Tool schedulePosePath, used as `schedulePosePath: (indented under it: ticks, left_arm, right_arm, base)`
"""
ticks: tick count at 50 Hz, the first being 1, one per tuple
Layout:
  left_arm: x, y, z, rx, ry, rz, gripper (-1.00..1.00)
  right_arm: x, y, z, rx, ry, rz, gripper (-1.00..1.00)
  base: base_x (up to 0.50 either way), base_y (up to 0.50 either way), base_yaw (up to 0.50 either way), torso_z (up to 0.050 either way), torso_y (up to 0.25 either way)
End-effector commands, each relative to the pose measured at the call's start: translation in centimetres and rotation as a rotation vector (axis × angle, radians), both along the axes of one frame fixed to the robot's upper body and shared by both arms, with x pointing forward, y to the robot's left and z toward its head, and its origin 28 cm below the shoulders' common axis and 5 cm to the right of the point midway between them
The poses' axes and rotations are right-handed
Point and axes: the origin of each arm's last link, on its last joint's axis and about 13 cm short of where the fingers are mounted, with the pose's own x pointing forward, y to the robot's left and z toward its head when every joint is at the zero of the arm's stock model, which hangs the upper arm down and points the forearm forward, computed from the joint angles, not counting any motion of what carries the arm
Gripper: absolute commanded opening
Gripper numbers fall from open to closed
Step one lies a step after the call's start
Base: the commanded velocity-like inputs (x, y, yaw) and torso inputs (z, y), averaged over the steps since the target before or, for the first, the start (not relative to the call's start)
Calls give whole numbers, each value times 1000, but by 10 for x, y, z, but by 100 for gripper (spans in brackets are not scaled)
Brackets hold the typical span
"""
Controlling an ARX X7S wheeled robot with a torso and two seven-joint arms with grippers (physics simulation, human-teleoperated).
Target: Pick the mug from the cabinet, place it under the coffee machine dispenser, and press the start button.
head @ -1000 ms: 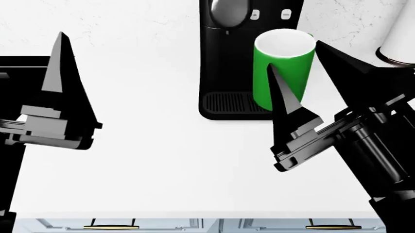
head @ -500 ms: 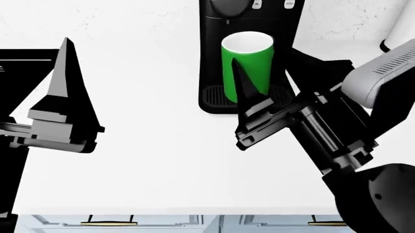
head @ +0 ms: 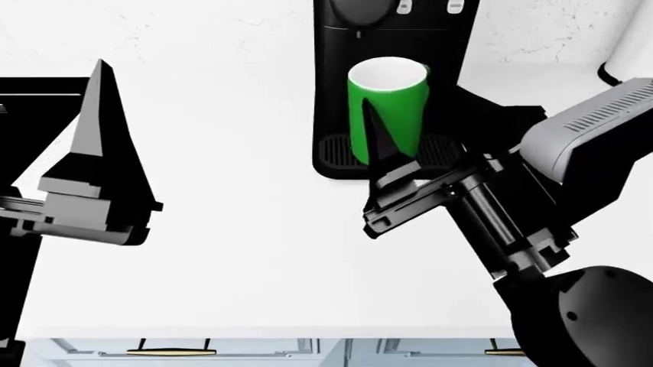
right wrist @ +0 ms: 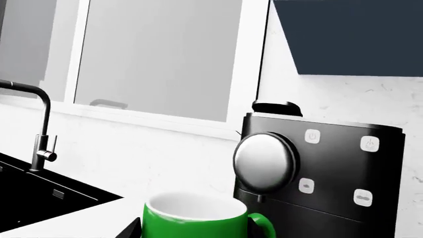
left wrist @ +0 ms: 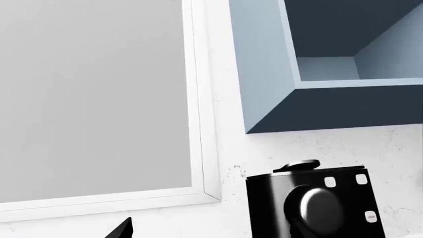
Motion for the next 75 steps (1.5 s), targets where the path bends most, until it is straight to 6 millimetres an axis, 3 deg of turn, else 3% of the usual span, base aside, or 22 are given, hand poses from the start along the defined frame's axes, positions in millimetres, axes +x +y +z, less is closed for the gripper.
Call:
schedulePosePath:
  ticks: [1,24,33,75]
  left_arm:
    - [-1,0,0,2,-4,-1,100]
    - [-2,0,0,19,-1,2,100]
    - [-3,0,-1,20,5,-1,100]
    - [-4,2,0,7,-13,-1,100]
  right_arm:
    - [1,1,-4,-7,4,-14,-100]
    - [15,7,-6,16,20,-35,-100]
    - [15,8,-5,23,22,-44,-100]
    - [43,18,-7,50,57,-98,-100]
  base:
    - [0,0,0,0,0]
    - [0,0,0,0,0]
    - [0,0,0,-47,-47]
    - [0,0,0,0,0]
